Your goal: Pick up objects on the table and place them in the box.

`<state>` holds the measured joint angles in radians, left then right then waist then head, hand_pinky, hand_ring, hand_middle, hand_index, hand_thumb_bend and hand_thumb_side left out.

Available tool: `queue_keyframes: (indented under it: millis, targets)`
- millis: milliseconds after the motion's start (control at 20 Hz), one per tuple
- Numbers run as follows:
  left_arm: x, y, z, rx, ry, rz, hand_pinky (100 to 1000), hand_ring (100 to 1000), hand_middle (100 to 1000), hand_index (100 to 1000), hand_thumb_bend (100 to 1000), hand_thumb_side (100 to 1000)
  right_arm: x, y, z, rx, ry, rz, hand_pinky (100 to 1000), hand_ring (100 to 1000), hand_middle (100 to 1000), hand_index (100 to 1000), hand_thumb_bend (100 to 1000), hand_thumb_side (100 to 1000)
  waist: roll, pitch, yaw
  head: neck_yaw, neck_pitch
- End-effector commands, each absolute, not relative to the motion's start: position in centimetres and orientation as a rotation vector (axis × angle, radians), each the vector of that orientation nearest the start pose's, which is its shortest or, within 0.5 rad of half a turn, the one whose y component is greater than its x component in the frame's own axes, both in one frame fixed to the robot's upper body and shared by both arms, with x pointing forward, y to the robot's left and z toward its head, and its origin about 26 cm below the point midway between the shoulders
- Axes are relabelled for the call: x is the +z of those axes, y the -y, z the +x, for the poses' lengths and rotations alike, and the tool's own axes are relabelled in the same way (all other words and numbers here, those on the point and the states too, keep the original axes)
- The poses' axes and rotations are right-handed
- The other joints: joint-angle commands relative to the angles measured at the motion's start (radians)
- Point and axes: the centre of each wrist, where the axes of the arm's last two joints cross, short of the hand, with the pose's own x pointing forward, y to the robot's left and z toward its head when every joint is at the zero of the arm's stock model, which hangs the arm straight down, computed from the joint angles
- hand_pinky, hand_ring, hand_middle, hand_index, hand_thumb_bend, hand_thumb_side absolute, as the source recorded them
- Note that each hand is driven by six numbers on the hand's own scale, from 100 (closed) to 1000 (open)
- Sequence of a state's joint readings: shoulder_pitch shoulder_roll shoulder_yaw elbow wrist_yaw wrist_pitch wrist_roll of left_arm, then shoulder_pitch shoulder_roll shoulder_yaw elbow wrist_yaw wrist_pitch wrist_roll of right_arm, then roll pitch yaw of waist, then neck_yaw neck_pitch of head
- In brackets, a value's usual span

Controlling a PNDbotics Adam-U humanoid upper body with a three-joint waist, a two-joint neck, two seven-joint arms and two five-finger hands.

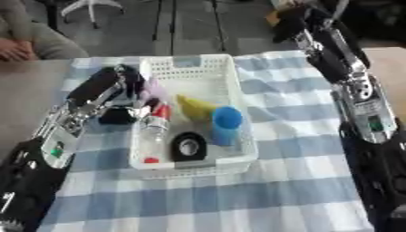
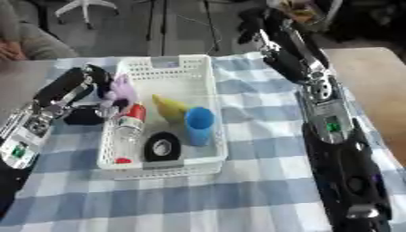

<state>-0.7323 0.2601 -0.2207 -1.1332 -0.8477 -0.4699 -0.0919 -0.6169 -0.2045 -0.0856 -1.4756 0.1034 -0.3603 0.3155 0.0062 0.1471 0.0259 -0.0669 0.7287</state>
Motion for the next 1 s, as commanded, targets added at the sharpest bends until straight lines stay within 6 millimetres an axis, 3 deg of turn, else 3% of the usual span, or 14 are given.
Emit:
queue_keyframes:
  millis: [50,150,200,250,300,450,500,750,1000]
  targets:
    - [12.9,-19.3,44.3,-1.543,2.004,0.684,408,608,650,795,890,666,19.0,24.7,40.5,0.700,2.375,-0.025,624,566,601,776,100,667,-0.013,-0.071,-0.002,-0.004,-0.003]
    - [12.5,-19.0,44.3,-1.528,2.006,0.726,409,611,653,797,892,670,19.0,24.7,40.5,0.700,2.375,-0.024,624,566,601,776,100,667,-0.013,-0.071,-0.002,-0.004,-0.004]
    - [12.4,-18.9,44.3,-1.512,2.010,0.740,457,678,718,829,955,769,18.9,24.6,40.5,0.700,2.375,-0.022,625,566,601,776,100,669,-0.014,-0.072,-0.002,-0.004,-0.005]
    - [12.3,-18.7,44.3,-1.488,2.019,0.754,457,678,718,829,955,769,18.9,24.6,40.5,0.700,2.374,-0.021,625,566,601,776,100,669,-0.014,-0.072,-0.002,-0.004,-0.006]
    - [12.2,-18.5,44.3,-1.464,2.029,0.766,497,732,757,852,981,844,18.9,24.6,40.5,0.700,2.374,-0.020,625,567,601,776,100,668,-0.014,-0.072,-0.002,-0.004,-0.007]
    - [12.2,-18.5,44.2,-1.345,2.085,0.791,504,748,767,859,944,898,18.9,24.6,40.5,0.698,2.374,-0.020,625,566,601,776,100,669,-0.015,-0.072,-0.002,-0.003,-0.008]
    - [12.3,-18.5,44.2,-1.301,2.106,0.791,456,740,757,852,905,926,18.9,24.6,40.5,0.699,2.374,-0.020,625,567,601,776,100,670,-0.015,-0.073,-0.001,-0.004,-0.009]
    - [14.7,-19.9,42.7,-0.752,2.309,0.678,379,701,717,815,833,921,18.9,24.8,40.5,0.696,2.373,-0.027,625,567,601,775,100,671,-0.014,-0.071,0.003,-0.011,-0.013]
    - [17.5,-23.0,40.4,-0.292,2.320,0.497,322,680,697,792,692,942,18.9,25.0,40.5,0.696,2.370,-0.036,625,566,600,775,100,674,-0.011,-0.069,0.008,-0.014,-0.014]
